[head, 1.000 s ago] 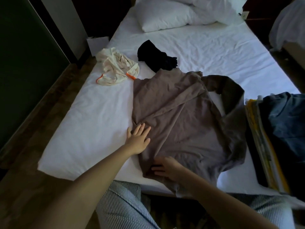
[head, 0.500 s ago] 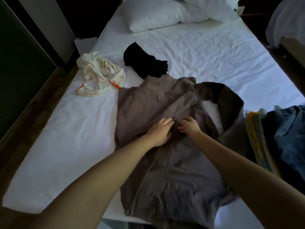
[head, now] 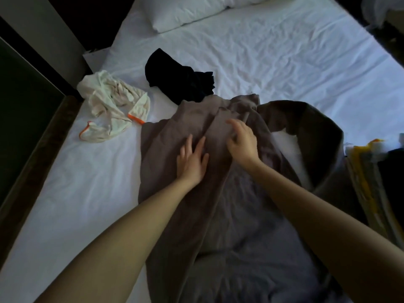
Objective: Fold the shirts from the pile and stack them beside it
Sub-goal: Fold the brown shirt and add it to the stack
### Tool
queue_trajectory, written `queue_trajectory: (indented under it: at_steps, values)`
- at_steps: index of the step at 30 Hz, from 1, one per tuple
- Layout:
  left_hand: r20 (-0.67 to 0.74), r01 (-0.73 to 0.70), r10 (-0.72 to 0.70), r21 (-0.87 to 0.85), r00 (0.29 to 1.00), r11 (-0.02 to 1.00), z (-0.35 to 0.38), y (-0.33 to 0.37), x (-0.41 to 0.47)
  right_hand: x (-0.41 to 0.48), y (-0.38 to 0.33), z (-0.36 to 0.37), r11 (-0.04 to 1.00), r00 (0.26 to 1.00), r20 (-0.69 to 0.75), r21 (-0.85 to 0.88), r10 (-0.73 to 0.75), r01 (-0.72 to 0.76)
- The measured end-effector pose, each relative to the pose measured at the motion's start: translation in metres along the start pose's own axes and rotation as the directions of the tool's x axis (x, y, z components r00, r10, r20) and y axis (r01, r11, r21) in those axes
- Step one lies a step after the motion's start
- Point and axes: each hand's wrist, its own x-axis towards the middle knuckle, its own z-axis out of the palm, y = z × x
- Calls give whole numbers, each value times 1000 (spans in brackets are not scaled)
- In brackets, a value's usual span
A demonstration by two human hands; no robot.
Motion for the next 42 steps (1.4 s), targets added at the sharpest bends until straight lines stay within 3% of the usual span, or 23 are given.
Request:
queue_trajectory:
  at_steps: [2, 3, 5, 9, 12, 14, 15, 16, 17, 19, 22, 24, 26, 28, 32, 34, 37, 40, 42]
  values:
    - [-76, -38, 47, 115, 996, 993, 3, 3, 2, -11, 15, 7, 957, 979, 183, -288, 88, -33]
    - [-63, -42, 52, 160, 997, 986, 5, 4, 3, -16, 22, 10, 906, 951, 275, -423, 141, -12]
    - [10, -6, 5, 150, 1000, 989, 9, 3, 2, -26, 27, 14, 821, 924, 329, -570, 195, 29]
    - [76, 37, -47, 129, 996, 991, 2, 3, 3, -48, 29, -1, 786, 950, 296, -608, 94, 112]
    - [1, -36, 36, 122, 999, 992, -7, 23, -2, -77, 42, -29, 779, 974, 218, -600, -57, 180]
    - [-36, -146, 146, 0, 989, 989, -8, 54, -2, -102, 49, -47, 745, 971, 165, -622, -175, 240]
    - [-36, -169, 165, -152, 986, 974, -9, 75, -1, -116, 54, -54, 731, 961, 159, -624, -226, 275]
    - [17, -105, 122, -399, 992, 911, -11, 98, -1, -130, 61, -60, 725, 951, 149, -617, -272, 304]
    - [120, 16, 80, -643, 990, 765, -14, 123, -2, -145, 67, -67, 721, 940, 138, -610, -311, 328]
    - [271, 204, 62, -841, 961, 502, -15, 170, 1, -172, 77, -78, 730, 928, 98, -590, -361, 346]
    - [478, 424, 69, -829, 876, 364, -9, 230, 5, -196, 90, -88, 771, 934, 94, -538, -346, 340]
    - [656, 631, 60, -744, 753, 218, -8, 255, 3, -204, 95, -88, 766, 926, 165, -524, -338, 373]
    - [723, 719, 62, -691, 688, 72, -7, 273, 5, -207, 95, -90, 729, 913, 229, -550, -339, 409]
    - [745, 740, 64, -667, 664, 83, -10, 285, 3, -206, 96, -92, 716, 915, 204, -573, -347, 399]
    - [704, 609, 20, -629, 710, 483, -15, 297, -7, -208, 102, -98, 695, 937, 114, -642, -331, 324]
    - [686, 525, 60, -607, 725, 596, -15, 299, -17, -214, 104, -94, 671, 929, 127, -659, -346, 340]
    - [703, 537, 88, -613, 706, 579, -10, 305, -32, -228, 105, -90, 676, 929, 97, -660, -357, 328]
    - [621, 454, 76, -646, 780, 613, 8, 308, -42, -237, 108, -96, 705, 937, 59, -644, -343, 298]
    - [598, 491, 44, -694, 800, 526, 5, 303, -44, -239, 109, -100, 722, 941, 51, -628, -334, 290]
